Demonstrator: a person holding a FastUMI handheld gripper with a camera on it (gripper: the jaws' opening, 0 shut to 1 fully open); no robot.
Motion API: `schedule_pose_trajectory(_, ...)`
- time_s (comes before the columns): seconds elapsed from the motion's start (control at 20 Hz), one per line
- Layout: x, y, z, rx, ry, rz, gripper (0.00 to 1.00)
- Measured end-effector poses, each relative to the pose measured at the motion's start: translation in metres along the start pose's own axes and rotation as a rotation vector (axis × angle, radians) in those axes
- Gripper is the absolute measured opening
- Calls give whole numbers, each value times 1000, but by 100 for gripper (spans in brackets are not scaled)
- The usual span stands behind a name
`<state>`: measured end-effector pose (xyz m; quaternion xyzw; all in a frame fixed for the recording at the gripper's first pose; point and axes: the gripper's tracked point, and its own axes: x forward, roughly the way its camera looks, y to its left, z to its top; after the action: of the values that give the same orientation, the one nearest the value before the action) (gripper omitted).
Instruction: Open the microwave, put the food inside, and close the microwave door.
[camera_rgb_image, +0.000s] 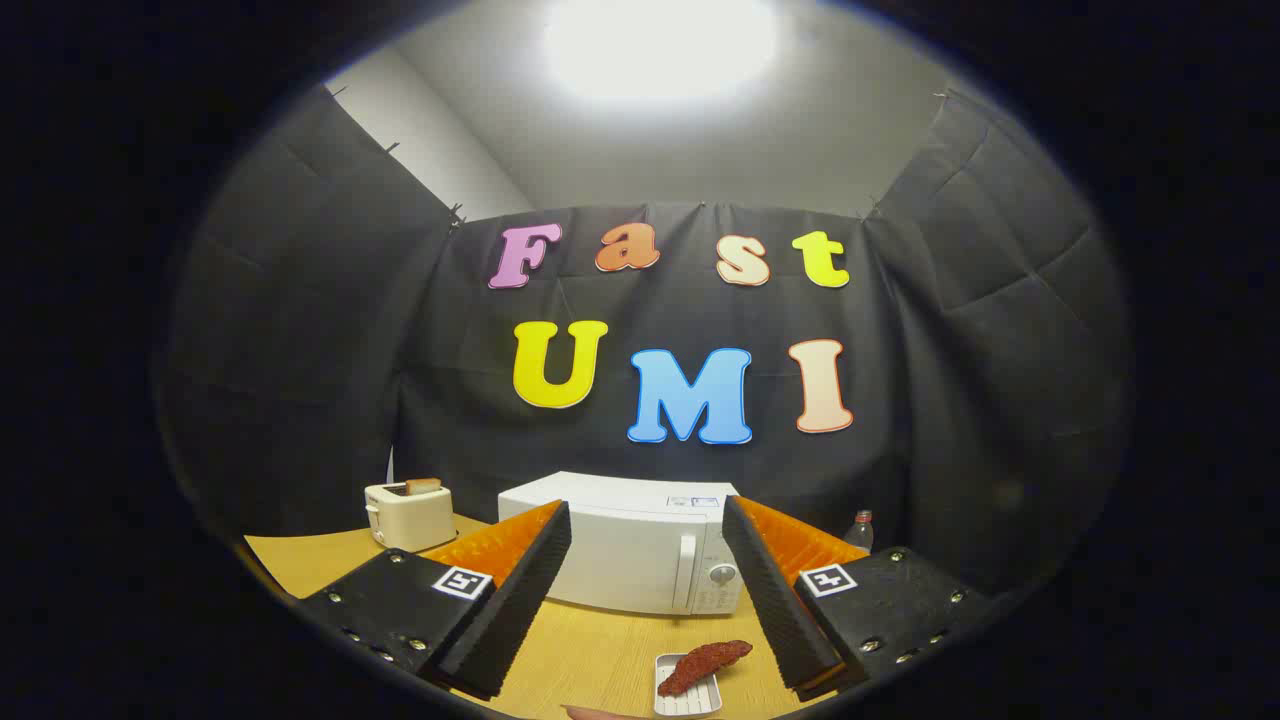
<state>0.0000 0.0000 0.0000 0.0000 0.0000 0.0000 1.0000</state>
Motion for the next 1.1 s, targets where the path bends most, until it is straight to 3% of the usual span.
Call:
schedule_pose_trajectory(0.25, 1, 0, -3, 147, 46, 16, 96)
schedule_pose_trajectory(0.5, 2, -5, -4, 138, 48, 6, 96)
schedule_pose_trajectory(1.1, 14, 13, -19, 155, 86, 88, 96)
